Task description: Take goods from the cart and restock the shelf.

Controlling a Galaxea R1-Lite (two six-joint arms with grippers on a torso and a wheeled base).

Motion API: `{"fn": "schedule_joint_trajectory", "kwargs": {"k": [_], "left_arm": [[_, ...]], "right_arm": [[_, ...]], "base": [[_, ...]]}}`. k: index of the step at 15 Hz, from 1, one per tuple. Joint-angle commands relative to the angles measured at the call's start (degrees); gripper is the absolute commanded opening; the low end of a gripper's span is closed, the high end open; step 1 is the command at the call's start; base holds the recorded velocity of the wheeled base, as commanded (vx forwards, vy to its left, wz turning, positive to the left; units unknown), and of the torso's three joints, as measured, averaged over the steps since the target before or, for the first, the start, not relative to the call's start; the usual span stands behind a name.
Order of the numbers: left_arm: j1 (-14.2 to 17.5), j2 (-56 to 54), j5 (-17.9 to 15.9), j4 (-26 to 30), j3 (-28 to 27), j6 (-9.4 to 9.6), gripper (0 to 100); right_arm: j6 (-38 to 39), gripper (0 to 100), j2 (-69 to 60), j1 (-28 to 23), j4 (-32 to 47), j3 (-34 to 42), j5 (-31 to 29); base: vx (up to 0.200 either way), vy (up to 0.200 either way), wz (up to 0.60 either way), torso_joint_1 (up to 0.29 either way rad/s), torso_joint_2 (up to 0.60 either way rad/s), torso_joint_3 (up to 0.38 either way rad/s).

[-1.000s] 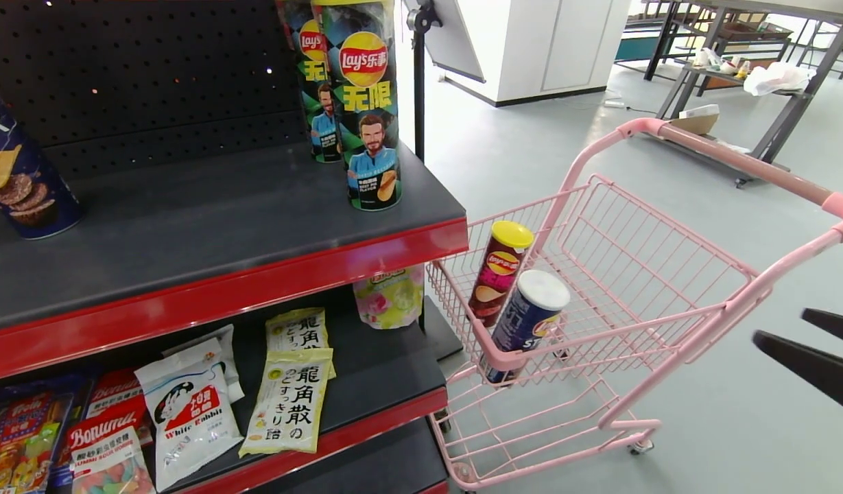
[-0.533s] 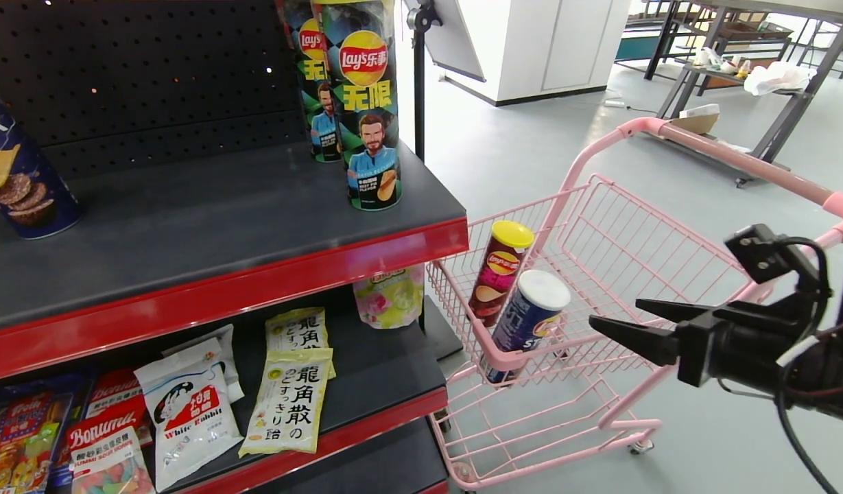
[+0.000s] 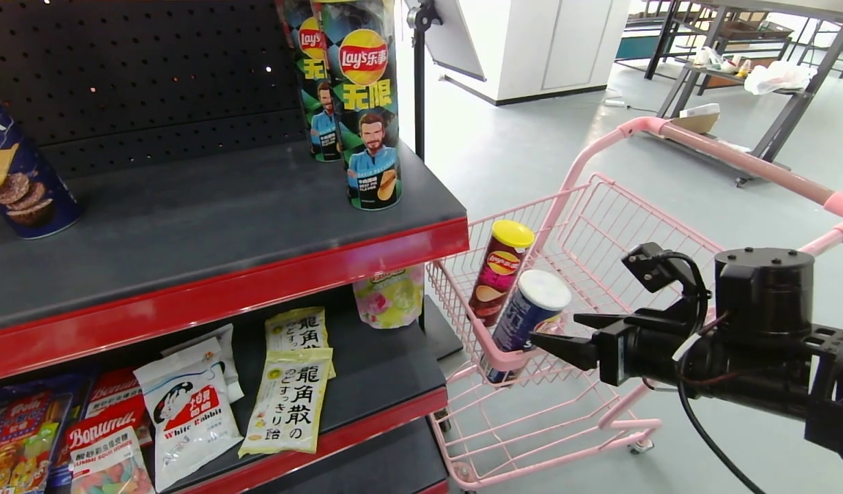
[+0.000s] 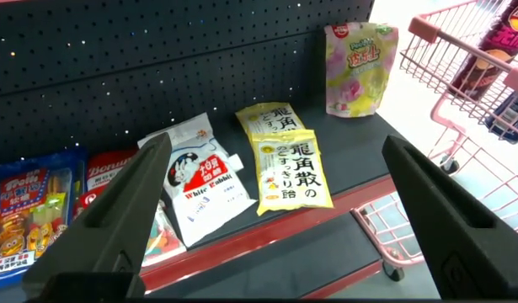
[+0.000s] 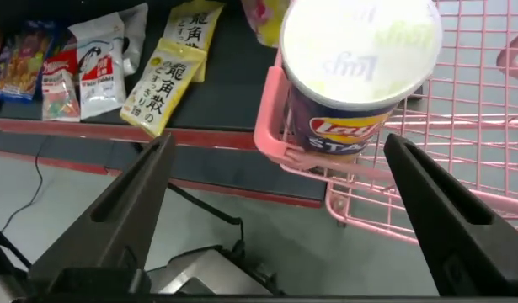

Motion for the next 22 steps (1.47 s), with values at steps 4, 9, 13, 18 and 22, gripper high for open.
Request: {"fn": "schedule_joint_trajectory", "kwargs": {"k": [4, 9, 13, 18, 22], "left_arm": [[0.0, 0.0, 0.0, 0.0, 0.0, 0.11, 100], [0.0, 0.0, 0.0, 0.0, 0.0, 0.2, 100], [0.0, 0.0, -0.1, -0.1, 0.0, 0.37, 100], [0.0, 0.0, -0.1, -0.1, 0.0, 0.37, 100], [0.0, 0.0, -0.1, -0.1, 0.0, 0.46, 100]], "right_arm": [[-0.1, 100, 9.4, -0.6, -1.9, -5.6, -0.1], [-0.3, 100, 14.6, -2.3, -4.1, -8.5, -0.9], [-0.5, 100, 23.6, -3.3, -16.5, -8.8, -1.0], [-0.3, 100, 24.6, -3.2, -17.9, -9.0, -1.0], [0.0, 0, 24.4, -3.2, -17.9, -9.3, -0.8]], "base": [[0.0, 0.0, 0.0, 0.0, 0.0, 0.0], [0.0, 0.0, 0.0, 0.0, 0.0, 0.0], [0.0, 0.0, 0.0, 0.0, 0.0, 0.0], [0.0, 0.0, 0.0, 0.0, 0.0, 0.0], [0.0, 0.0, 0.0, 0.0, 0.0, 0.0]]}}
